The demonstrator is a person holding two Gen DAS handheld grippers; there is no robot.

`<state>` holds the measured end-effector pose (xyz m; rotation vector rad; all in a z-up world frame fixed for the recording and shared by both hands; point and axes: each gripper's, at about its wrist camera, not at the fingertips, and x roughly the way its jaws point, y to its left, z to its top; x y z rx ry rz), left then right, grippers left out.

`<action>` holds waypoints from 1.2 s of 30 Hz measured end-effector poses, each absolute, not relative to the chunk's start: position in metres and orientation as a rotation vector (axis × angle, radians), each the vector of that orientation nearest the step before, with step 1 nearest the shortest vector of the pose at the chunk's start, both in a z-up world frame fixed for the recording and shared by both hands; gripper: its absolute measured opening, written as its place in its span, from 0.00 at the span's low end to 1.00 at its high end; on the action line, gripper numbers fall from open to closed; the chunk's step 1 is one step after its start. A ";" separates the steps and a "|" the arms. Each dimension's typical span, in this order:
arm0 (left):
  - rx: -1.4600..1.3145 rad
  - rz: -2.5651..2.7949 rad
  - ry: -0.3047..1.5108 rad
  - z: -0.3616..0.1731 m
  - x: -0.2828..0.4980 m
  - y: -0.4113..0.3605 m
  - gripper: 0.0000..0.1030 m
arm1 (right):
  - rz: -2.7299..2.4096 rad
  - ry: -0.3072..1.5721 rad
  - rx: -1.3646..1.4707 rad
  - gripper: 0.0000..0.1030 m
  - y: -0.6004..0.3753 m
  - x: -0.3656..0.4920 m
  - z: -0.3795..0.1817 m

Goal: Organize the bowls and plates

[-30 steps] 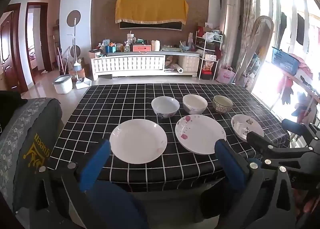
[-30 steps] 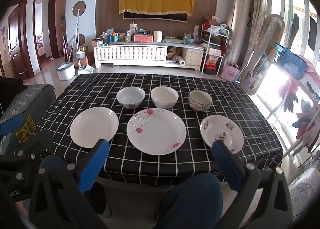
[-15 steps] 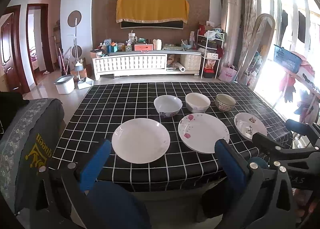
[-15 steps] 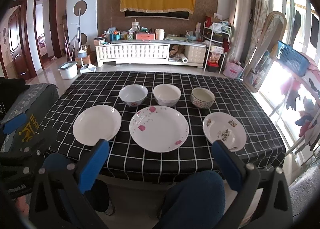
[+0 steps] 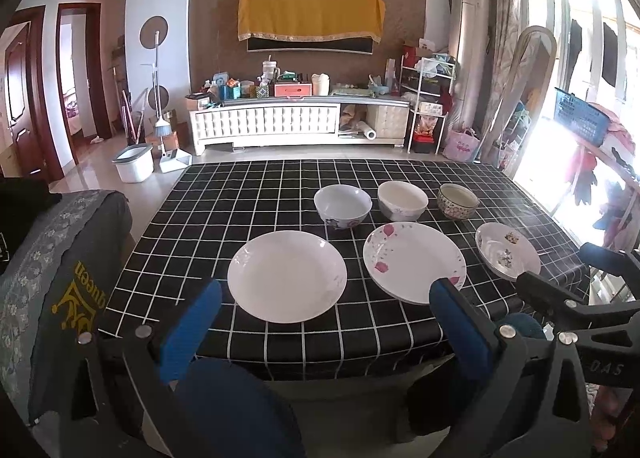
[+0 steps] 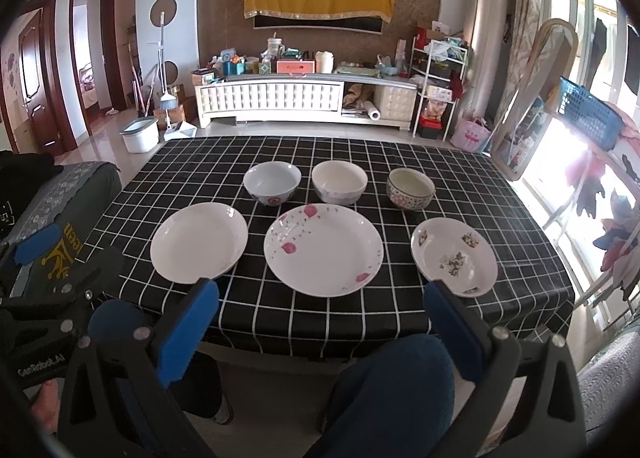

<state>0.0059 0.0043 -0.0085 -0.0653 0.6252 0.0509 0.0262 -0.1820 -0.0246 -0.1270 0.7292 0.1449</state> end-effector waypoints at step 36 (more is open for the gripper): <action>-0.069 0.059 0.621 -0.009 0.001 0.005 1.00 | 0.146 0.736 -0.134 1.00 -0.180 0.022 -0.026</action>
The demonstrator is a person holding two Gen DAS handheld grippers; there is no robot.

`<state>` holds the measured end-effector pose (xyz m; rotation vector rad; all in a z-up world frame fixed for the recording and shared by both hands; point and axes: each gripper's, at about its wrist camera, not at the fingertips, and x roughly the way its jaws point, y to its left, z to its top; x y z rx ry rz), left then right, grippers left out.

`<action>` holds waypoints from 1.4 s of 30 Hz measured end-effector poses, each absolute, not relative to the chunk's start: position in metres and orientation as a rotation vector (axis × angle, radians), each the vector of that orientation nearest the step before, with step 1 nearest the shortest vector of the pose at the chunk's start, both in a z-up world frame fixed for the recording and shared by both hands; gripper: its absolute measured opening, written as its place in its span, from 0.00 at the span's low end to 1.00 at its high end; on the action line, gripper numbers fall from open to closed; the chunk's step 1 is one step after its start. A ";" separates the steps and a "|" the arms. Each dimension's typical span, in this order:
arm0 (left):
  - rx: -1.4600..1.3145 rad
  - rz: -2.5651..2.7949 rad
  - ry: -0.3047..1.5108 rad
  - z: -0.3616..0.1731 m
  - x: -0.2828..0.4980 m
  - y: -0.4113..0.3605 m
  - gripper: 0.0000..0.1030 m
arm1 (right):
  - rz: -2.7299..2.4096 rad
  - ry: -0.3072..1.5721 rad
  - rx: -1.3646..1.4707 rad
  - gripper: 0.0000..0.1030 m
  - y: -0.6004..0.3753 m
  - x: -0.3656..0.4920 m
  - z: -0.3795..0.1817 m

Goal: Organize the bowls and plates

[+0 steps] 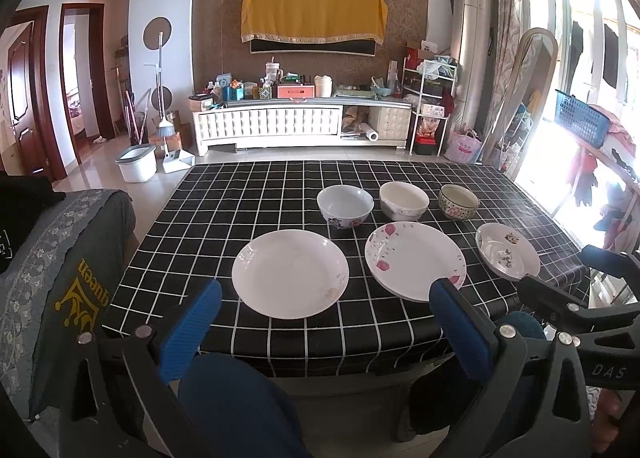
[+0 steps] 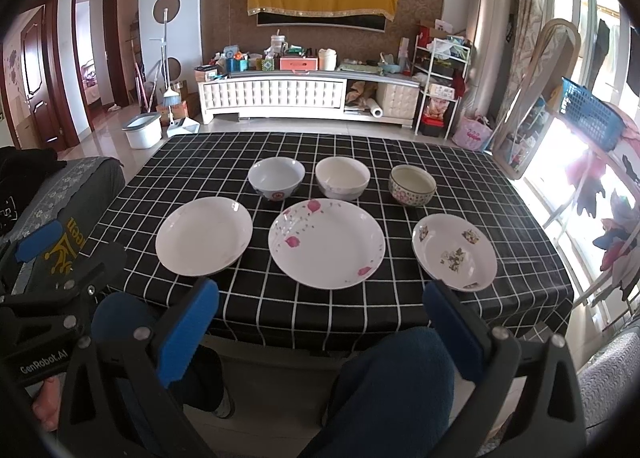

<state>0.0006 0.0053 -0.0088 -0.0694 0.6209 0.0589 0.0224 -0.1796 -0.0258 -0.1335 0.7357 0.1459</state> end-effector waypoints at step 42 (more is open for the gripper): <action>-0.292 0.237 1.027 -0.116 0.182 0.167 1.00 | 0.443 1.014 -0.236 0.93 -0.029 0.232 -0.141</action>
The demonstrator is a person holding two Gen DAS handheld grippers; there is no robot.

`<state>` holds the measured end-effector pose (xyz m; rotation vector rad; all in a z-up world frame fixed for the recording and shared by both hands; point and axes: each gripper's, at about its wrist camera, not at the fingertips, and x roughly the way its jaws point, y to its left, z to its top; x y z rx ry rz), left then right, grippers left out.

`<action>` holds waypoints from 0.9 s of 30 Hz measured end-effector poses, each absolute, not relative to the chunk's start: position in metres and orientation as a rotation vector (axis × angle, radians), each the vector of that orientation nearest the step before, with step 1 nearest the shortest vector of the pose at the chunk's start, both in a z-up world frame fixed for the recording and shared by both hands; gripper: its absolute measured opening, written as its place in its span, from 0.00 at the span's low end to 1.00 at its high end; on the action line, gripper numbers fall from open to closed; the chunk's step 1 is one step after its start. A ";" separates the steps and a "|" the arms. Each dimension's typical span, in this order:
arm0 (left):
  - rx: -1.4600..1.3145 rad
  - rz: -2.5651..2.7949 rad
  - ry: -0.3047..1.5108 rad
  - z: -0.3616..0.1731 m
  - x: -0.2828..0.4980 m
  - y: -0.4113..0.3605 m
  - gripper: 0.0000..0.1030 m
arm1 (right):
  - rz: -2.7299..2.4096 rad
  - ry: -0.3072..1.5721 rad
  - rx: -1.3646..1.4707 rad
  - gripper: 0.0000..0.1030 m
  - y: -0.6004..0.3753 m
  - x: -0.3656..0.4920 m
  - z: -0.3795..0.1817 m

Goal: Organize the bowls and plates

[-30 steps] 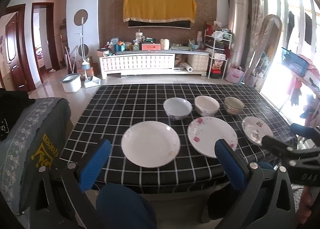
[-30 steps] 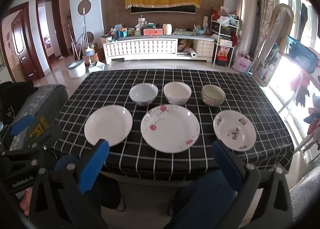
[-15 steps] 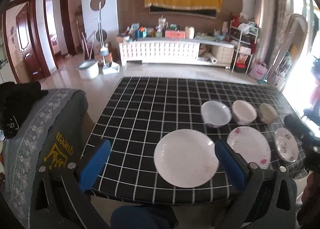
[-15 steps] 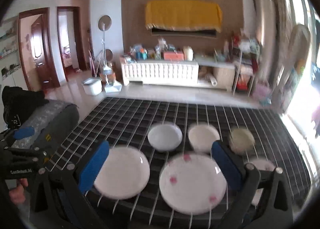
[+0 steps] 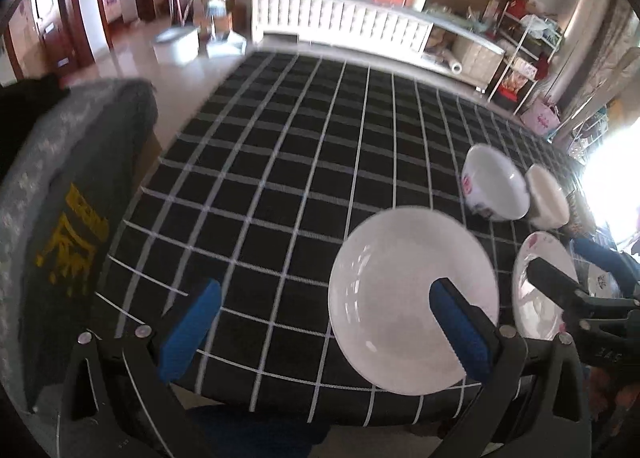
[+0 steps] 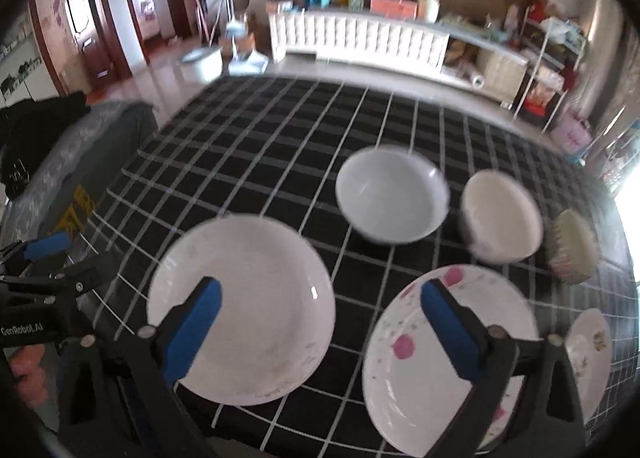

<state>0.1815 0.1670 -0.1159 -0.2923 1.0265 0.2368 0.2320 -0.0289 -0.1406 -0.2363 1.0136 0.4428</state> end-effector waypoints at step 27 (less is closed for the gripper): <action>-0.364 0.145 1.225 -0.203 0.206 0.154 0.17 | 0.439 1.211 -0.171 0.28 -0.038 0.258 -0.208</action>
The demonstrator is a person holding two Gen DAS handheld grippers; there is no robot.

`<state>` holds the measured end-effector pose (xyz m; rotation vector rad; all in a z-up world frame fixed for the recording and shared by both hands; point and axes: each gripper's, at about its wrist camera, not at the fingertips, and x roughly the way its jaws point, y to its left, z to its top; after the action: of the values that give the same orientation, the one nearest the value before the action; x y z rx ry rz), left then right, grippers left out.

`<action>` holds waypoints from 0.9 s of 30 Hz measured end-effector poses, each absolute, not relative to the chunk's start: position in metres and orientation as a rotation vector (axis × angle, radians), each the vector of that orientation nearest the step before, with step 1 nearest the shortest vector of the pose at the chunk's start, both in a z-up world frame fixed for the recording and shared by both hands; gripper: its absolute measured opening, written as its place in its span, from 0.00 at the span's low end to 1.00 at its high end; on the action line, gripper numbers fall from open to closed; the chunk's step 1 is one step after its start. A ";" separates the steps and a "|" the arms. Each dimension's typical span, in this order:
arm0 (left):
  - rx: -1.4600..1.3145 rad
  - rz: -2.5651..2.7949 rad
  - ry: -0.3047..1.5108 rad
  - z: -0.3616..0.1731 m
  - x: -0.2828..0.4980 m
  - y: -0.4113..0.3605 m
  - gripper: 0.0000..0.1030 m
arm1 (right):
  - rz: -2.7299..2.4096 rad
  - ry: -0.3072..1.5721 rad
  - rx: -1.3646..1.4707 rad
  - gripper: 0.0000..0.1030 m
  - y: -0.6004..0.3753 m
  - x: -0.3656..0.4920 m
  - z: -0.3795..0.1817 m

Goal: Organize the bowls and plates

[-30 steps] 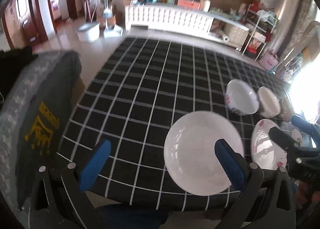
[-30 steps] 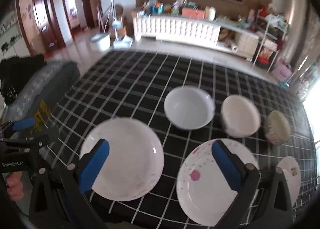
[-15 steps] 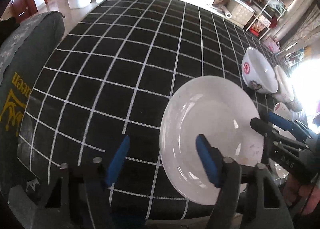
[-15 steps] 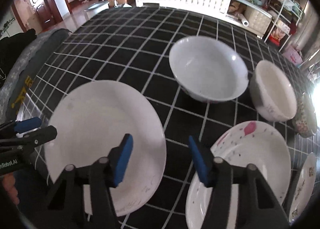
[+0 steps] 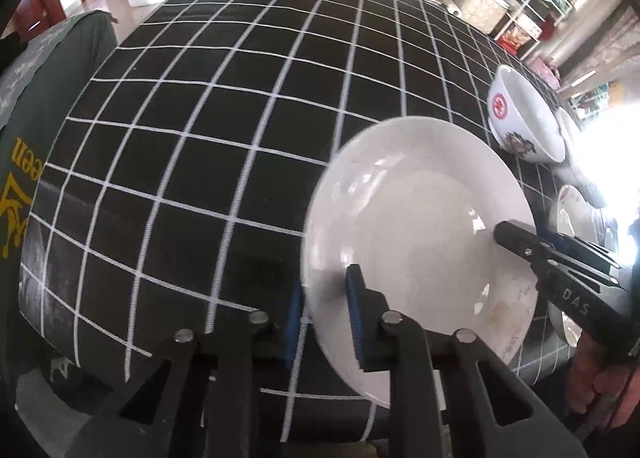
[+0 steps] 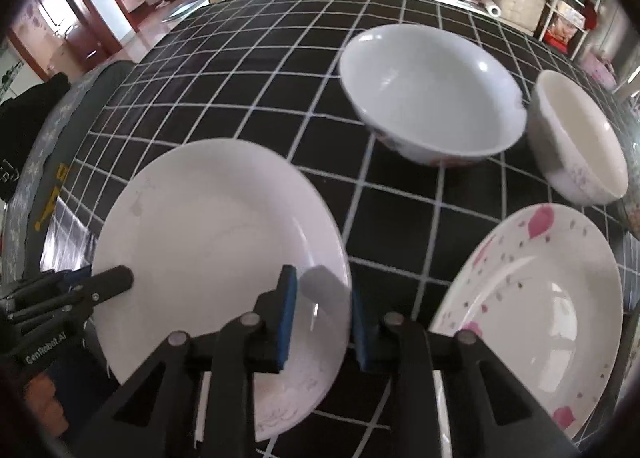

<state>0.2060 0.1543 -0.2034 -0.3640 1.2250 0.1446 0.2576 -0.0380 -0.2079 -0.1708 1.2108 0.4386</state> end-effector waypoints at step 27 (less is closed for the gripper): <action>-0.385 0.192 1.189 -0.198 0.211 0.157 0.15 | 0.439 1.217 -0.095 0.26 -0.050 0.260 -0.202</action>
<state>0.2106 0.1569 -0.1983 -0.3853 1.1891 0.1921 0.2602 -0.0502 -0.2015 -0.0954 1.2174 0.4386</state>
